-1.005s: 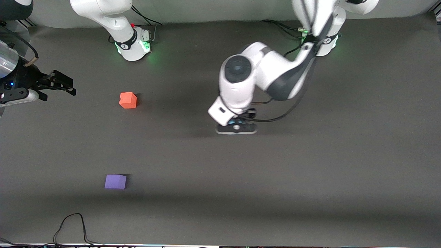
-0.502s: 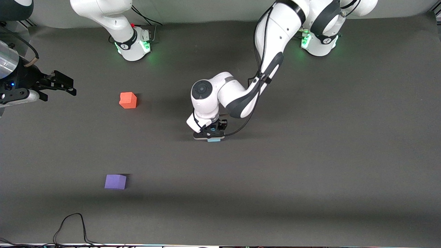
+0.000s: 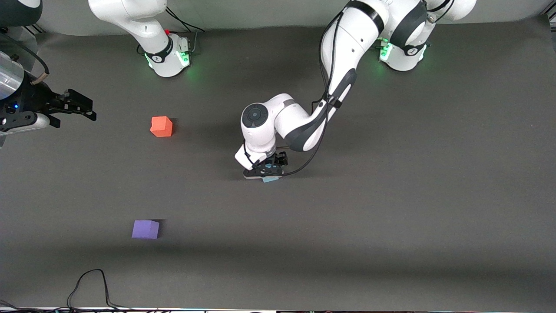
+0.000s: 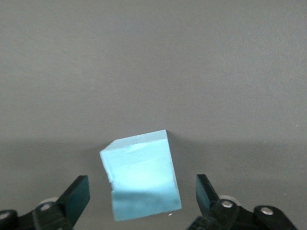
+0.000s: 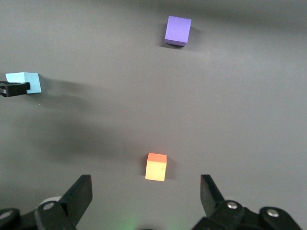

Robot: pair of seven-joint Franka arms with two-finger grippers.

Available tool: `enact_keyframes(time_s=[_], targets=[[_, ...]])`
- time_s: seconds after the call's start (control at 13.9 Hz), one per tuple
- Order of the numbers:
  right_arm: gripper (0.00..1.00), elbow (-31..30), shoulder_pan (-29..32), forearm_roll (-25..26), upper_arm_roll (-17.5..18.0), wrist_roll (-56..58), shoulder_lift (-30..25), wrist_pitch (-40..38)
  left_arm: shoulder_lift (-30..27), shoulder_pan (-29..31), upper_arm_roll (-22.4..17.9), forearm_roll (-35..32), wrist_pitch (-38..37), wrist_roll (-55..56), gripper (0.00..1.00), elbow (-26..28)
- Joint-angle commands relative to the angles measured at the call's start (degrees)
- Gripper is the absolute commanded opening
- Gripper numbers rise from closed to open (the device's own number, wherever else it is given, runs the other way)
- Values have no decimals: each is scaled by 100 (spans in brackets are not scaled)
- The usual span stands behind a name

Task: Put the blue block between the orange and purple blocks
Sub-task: 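Set down the blue block and withdraw the left gripper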

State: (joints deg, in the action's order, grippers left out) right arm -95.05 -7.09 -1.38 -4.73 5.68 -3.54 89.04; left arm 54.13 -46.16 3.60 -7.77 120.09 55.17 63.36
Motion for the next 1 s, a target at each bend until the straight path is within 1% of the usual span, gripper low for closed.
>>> enact_keyframes(time_s=[0.0, 0.14, 0.22, 0.29, 0.36, 0.43, 0.57, 0.72, 0.86, 0.93], targets=[[100, 83, -38, -99, -19, -15, 29, -54, -612, 570, 306, 230, -765, -197, 100, -61], [100, 83, -47, -108, -19, -15, 29, -54, -1156, 1343, 702, 599, -1397, -751, 100, -87], [100, 83, -108, -108, -19, -23, 29, -54, -1551, 1729, 799, 766, -1679, -1014, 100, -70], [100, 83, -178, -108, -19, -41, 37, -54, -1911, 2142, 852, 986, -1864, -1330, 100, -26], [100, 83, -275, -125, -19, -110, 37, -54, -2237, 2573, 862, 1214, -2275, -1847, 100, 35], [100, 91, -458, -282, -19, -207, 37, -54, -2510, 3021, 862, 1277, -2845, -2348, 100, 62], [100, 135, -818, -529, -11, -802, 46, 16, -2880, 3716, 836, 1243, -3472, -3140, 100, 123], [100, 371, -1581, -538, -11, -1645, 282, 78, -3249, 4349, 818, 1199, -3650, -3992, 100, 403], [100, 818, -2180, -538, -11, -1877, 721, 69, -3627, 4921, 809, 1146, -3659, -4688, 100, 755], [100, 1073, -2496, -538, -19, -2235, 958, 69, -3803, 5115, 809, 1042, -3650, -4926, 100, 930]])
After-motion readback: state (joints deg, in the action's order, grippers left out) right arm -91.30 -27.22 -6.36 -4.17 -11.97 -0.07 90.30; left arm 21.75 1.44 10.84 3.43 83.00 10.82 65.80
